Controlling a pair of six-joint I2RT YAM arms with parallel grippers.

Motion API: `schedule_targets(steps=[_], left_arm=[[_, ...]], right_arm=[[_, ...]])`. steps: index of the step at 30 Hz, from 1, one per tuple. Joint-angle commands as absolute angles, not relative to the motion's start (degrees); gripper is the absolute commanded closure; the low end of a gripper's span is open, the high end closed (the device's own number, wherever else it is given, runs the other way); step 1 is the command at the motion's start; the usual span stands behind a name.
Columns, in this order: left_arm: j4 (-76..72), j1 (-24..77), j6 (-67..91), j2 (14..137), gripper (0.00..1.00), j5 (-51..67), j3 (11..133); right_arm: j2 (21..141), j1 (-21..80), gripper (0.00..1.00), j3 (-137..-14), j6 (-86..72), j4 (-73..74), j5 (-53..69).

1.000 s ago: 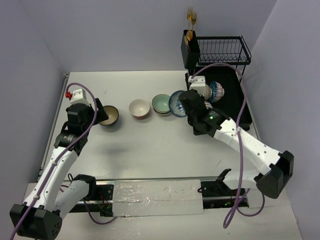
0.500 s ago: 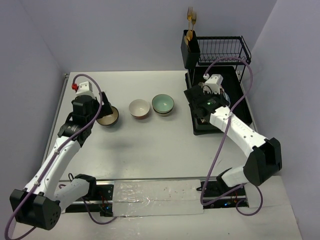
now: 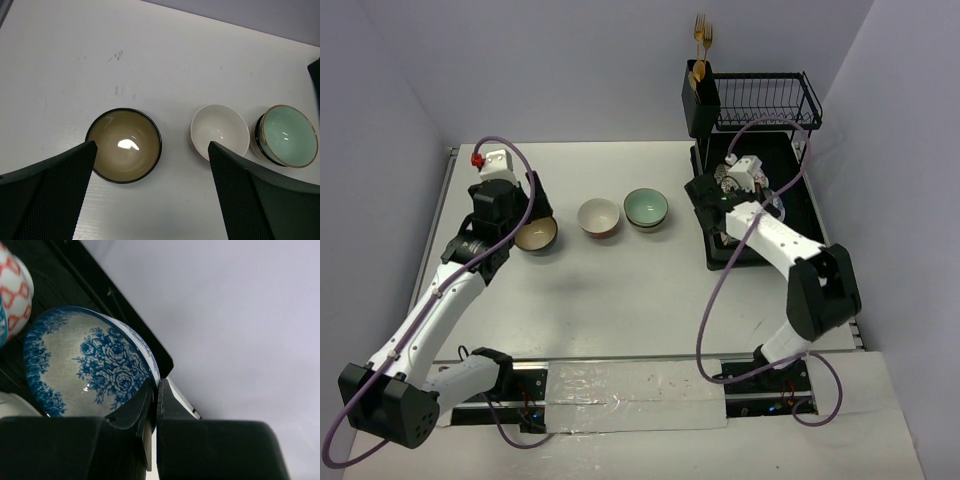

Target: Load the bowls into the dish rack

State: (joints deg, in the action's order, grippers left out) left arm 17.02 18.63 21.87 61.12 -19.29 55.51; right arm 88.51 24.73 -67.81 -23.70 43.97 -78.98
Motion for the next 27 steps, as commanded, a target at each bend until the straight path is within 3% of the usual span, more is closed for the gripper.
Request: schedule_targets(steps=[1,3,4,10,27], left_arm=[[15.4,19.3,20.2,60.1,0.01,-22.8,54.8],[15.1,19.9,20.0,59.5,0.01,-24.0,54.0],[15.1,20.0,19.9,59.3,0.01,-24.3,53.9],[14.8,20.9,19.2,58.7,0.01,-25.7,53.3],[13.9,22.2,18.4,57.7,0.01,-27.0,52.3]], right_arm=[[92.4,24.1,1.0,-71.2,-35.8,50.8,-88.0],[97.6,23.5,1.0,-76.1,-52.0,65.5,-89.4],[102.6,23.4,1.0,-78.5,-62.1,82.5,-91.2],[106.5,23.2,1.0,-78.8,-69.5,83.0,-91.7],[104.2,22.3,1.0,-78.3,-68.3,82.9,-98.2]])
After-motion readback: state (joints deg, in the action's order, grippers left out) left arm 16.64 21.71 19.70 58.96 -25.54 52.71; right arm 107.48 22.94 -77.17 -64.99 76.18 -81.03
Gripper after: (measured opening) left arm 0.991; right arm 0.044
